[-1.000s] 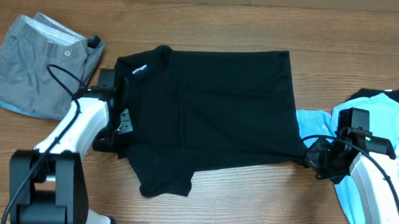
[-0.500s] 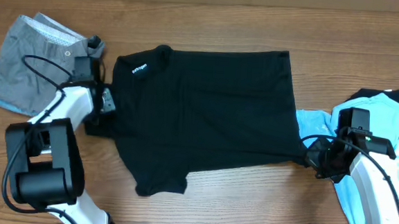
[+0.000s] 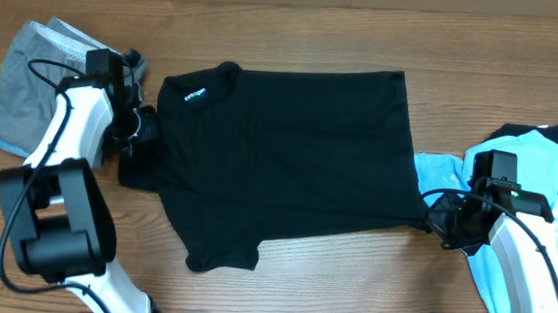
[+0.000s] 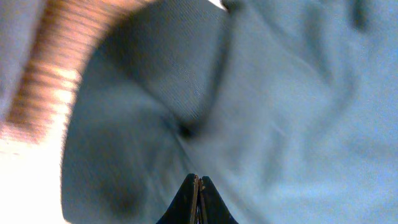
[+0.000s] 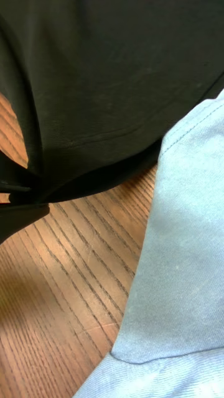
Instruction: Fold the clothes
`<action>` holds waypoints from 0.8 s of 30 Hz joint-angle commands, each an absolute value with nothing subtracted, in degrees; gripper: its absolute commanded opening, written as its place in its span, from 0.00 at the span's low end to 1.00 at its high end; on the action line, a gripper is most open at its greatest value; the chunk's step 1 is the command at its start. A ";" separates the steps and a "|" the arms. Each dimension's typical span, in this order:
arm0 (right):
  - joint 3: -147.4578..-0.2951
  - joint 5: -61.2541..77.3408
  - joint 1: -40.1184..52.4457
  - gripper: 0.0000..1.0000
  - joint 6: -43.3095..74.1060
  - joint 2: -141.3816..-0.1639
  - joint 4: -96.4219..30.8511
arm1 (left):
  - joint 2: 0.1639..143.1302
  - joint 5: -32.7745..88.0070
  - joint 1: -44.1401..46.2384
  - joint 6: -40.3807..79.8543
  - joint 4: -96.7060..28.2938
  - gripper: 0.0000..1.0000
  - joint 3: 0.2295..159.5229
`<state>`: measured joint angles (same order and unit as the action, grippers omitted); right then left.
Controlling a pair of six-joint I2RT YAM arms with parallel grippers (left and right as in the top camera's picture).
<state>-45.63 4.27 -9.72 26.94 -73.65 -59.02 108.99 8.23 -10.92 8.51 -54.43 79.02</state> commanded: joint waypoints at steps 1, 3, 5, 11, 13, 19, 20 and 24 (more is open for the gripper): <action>-46.68 4.23 -9.98 0.05 26.74 -72.86 -58.98 | 101.16 16.10 -9.74 4.47 -60.55 0.04 80.64; -46.68 4.23 -9.98 0.05 26.74 -72.86 -59.09 | 97.84 16.53 -8.78 3.97 -64.66 0.04 80.62; -46.68 4.23 -9.98 0.05 26.74 -72.86 -59.07 | 94.76 16.43 -7.46 4.05 -68.34 0.04 80.60; -46.68 4.21 -9.98 0.05 26.74 -72.86 -59.31 | 85.49 14.00 -1.37 10.90 -73.63 0.06 74.26; -46.68 4.21 -9.98 0.05 26.74 -72.86 -59.29 | 82.76 12.69 1.15 17.02 -72.84 0.08 69.60; -46.68 4.21 -9.98 0.05 26.74 -72.86 -59.29 | 78.37 13.17 6.11 34.79 -67.64 0.13 52.29; -46.68 4.21 -9.98 0.05 26.74 -72.86 -59.31 | 78.35 14.11 6.13 35.77 -66.96 0.11 49.67; -46.68 4.21 -9.98 0.05 26.74 -72.86 -59.29 | 78.28 17.45 6.02 36.23 -63.59 0.10 42.33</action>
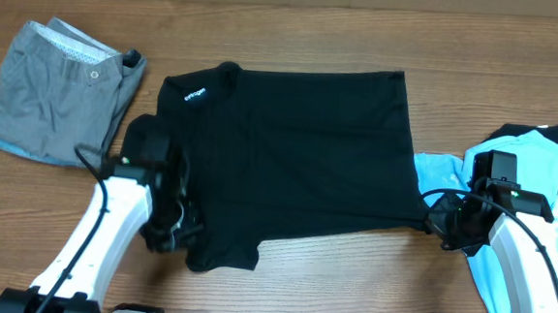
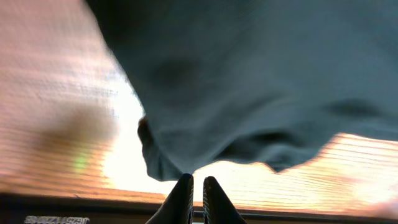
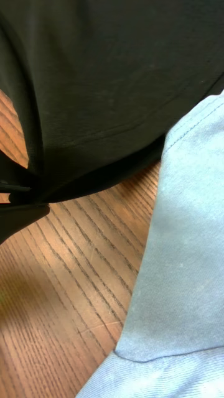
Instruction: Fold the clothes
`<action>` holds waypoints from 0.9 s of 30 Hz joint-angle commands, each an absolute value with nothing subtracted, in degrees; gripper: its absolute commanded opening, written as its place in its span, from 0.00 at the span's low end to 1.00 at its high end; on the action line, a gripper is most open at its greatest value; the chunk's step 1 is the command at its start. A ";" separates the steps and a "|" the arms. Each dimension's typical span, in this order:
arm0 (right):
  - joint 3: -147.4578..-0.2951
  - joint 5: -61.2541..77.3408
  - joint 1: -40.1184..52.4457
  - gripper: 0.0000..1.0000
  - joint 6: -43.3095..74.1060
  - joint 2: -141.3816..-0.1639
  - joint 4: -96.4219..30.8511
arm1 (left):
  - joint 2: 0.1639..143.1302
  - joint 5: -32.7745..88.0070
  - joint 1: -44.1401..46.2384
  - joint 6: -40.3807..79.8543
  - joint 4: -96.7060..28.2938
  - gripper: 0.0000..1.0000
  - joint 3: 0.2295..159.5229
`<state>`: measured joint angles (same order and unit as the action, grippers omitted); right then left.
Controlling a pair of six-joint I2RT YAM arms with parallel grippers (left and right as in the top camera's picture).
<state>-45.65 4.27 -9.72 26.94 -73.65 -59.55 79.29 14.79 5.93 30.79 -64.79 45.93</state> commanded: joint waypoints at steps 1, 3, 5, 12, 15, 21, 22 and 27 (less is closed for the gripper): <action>-46.68 4.21 -9.98 0.05 26.74 -72.86 -59.29 | 78.28 17.43 6.02 36.25 -63.24 0.11 41.43; -46.68 4.21 -9.98 0.05 26.74 -72.86 -59.27 | 78.28 17.08 6.04 36.21 -62.85 0.11 39.88; -46.68 4.21 -9.98 0.05 26.74 -72.86 -59.27 | 78.30 15.84 6.04 36.16 -60.93 0.11 38.41; -46.68 4.21 -9.98 0.05 26.74 -72.86 -59.29 | 78.30 15.14 6.04 36.18 -50.37 0.17 31.90; -46.68 4.21 -9.98 0.05 26.74 -72.86 -59.24 | 78.30 17.39 6.04 34.63 -47.97 0.17 29.61; -46.68 4.21 -9.98 0.05 26.74 -72.86 -59.29 | 78.30 22.46 6.04 32.08 -45.32 0.15 28.56; -46.68 4.21 -9.98 0.05 26.74 -72.86 -59.29 | 78.30 22.57 6.04 32.10 -45.32 0.11 28.56; -46.68 4.21 -9.98 0.05 26.74 -72.86 -59.46 | 78.19 24.27 6.02 31.64 -46.61 0.04 28.60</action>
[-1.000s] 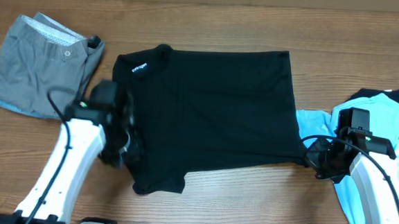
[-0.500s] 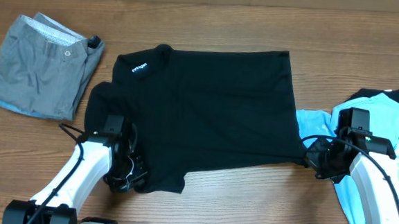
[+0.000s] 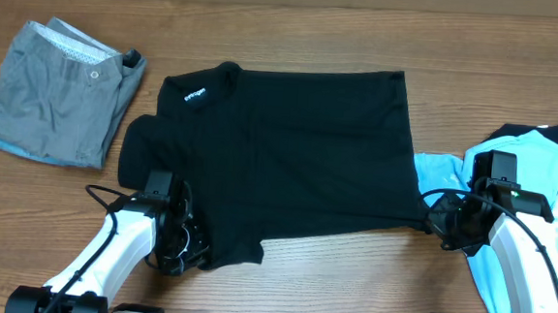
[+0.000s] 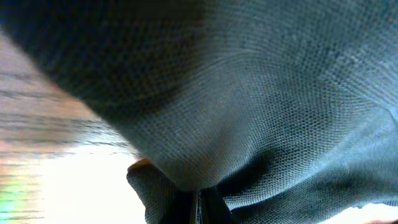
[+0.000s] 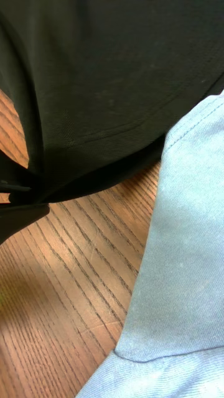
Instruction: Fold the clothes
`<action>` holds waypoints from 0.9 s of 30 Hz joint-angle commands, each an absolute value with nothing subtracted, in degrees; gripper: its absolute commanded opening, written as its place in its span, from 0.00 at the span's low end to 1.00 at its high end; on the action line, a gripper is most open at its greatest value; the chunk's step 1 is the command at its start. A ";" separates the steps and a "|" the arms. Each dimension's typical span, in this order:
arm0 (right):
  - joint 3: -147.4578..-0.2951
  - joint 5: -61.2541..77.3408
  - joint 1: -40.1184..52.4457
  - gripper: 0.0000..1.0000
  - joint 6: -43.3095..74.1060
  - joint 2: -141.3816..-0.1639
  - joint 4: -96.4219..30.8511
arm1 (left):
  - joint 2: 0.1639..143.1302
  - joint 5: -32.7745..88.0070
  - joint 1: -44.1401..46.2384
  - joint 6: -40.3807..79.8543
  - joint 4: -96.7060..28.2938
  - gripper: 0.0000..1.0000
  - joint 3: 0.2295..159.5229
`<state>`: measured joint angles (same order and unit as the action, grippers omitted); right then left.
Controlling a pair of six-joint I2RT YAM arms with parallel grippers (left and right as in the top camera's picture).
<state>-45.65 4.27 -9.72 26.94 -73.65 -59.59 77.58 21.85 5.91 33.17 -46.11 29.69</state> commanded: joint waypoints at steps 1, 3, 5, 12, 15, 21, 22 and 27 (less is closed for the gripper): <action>-46.68 4.21 -9.98 0.05 26.74 -72.86 -59.51 | 78.19 24.27 6.02 31.53 -47.03 0.04 28.69; -46.68 4.21 -9.98 0.05 26.74 -72.86 -59.59 | 78.17 24.27 6.02 30.61 -47.92 0.04 29.06; -46.68 4.21 -9.98 0.05 26.74 -72.86 -59.70 | 77.93 24.62 6.02 29.67 -48.84 0.04 29.76; -46.68 4.25 -9.98 0.05 26.74 -72.86 -59.48 | 71.83 27.03 5.21 28.25 -51.68 0.04 34.46; -46.68 5.72 -9.98 0.05 26.46 -72.86 -58.78 | 69.04 25.71 3.03 28.27 -51.55 0.04 37.10; -46.68 6.61 -9.98 0.05 26.09 -72.86 -57.98 | 66.96 24.23 -0.49 26.55 -49.58 0.04 38.83; -46.68 6.59 -9.98 0.05 26.06 -72.86 -57.98 | 67.09 25.19 -0.43 25.61 -50.37 0.04 38.79; -46.68 6.59 -9.98 0.05 26.09 -72.86 -57.95 | 67.07 20.36 -0.19 25.23 -56.42 0.10 38.74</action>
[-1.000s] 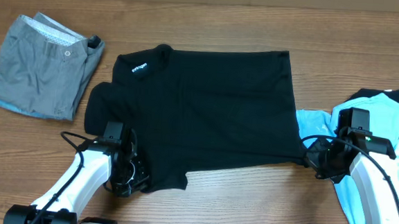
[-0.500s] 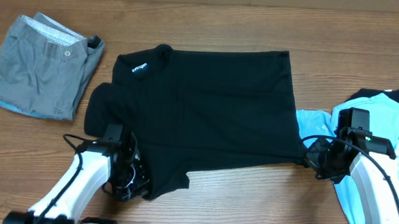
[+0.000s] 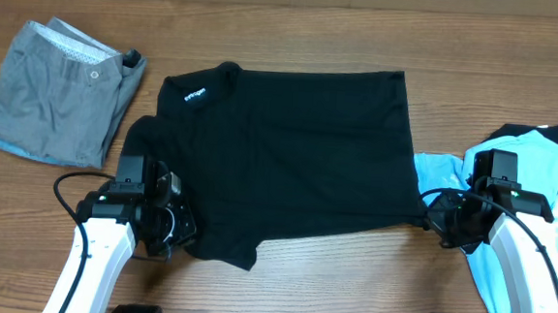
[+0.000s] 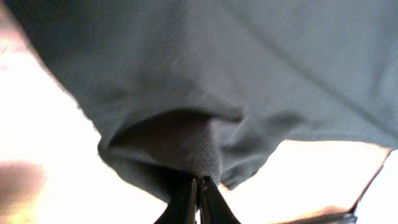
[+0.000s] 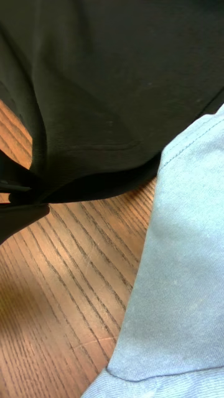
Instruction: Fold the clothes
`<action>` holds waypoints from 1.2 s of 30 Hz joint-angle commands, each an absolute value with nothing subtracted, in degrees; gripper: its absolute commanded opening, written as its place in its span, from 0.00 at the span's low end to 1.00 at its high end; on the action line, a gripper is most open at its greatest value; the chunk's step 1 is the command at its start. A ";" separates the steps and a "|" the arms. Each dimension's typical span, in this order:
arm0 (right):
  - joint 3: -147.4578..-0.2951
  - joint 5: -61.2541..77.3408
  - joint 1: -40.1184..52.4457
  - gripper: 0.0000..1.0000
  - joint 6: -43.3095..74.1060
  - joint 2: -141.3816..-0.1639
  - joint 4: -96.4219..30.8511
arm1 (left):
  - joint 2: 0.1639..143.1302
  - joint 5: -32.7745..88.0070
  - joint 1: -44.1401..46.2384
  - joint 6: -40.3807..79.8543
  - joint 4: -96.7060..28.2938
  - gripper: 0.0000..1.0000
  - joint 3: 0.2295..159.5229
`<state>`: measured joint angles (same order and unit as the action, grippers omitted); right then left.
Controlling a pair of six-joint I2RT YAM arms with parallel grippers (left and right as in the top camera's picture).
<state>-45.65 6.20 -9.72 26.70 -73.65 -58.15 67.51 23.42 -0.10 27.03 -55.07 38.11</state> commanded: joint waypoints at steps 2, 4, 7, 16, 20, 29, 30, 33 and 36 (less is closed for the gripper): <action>-46.68 6.57 -9.98 0.05 26.06 -72.86 -57.95 | 67.07 19.05 -0.19 24.99 -57.60 0.22 38.74; -46.68 6.59 -9.98 0.05 26.06 -72.86 -57.98 | 67.07 18.55 -0.19 24.38 -59.83 0.26 38.74; -46.68 6.61 -9.98 0.05 25.61 -72.86 -58.00 | 67.07 14.79 -0.21 25.74 -62.24 0.27 38.72; -46.68 6.76 -9.98 0.06 25.43 -72.86 -58.00 | 67.18 8.29 -0.36 30.28 -60.12 0.31 37.93; -46.68 6.76 -9.98 0.06 25.43 -72.86 -57.82 | 67.42 9.19 -0.30 29.23 -57.21 0.36 36.86; -46.68 6.74 -9.98 0.06 25.43 -72.86 -57.78 | 67.59 18.57 -0.30 21.76 -59.66 0.24 35.99; -46.68 6.74 -9.98 0.06 25.43 -72.86 -57.80 | 67.59 20.14 -0.23 21.23 -59.96 0.24 35.99; -46.68 6.74 -9.98 0.06 25.43 -72.86 -57.78 | 67.59 24.08 0.95 20.18 -60.73 0.25 35.99; -46.68 6.74 -9.98 0.06 25.43 -72.86 -57.71 | 67.59 21.56 2.92 20.99 -59.70 0.25 35.99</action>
